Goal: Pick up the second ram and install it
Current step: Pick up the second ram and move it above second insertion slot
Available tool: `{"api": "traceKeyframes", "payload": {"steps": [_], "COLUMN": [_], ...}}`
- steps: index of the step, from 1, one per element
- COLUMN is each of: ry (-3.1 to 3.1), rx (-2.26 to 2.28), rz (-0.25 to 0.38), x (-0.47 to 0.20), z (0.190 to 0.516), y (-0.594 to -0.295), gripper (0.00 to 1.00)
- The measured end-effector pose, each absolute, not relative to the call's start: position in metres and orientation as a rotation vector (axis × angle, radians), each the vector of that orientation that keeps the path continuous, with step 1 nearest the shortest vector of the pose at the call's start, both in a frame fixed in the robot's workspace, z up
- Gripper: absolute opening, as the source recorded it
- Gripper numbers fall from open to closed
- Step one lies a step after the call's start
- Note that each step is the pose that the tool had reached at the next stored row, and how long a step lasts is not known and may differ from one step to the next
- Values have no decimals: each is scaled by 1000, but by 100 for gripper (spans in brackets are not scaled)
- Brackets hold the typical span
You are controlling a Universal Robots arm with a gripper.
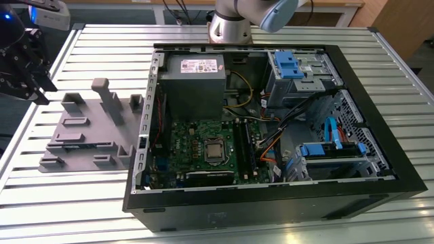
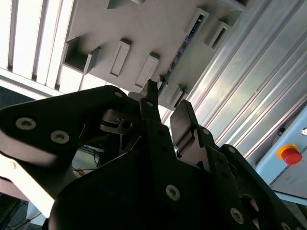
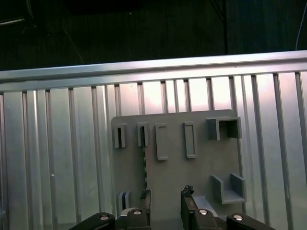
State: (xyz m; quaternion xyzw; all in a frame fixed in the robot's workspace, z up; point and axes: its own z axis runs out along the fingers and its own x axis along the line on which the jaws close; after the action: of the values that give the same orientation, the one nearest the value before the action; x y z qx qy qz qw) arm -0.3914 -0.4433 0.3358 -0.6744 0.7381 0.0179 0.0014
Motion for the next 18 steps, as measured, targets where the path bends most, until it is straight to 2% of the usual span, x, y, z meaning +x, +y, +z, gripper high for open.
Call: {"api": "traceKeyframes", "payload": {"steps": [18], "ry": [2317], "rx": [-2117], "rz": [56], "x": [-391], "z": [329], "y": [-443], "gripper": [38]}}
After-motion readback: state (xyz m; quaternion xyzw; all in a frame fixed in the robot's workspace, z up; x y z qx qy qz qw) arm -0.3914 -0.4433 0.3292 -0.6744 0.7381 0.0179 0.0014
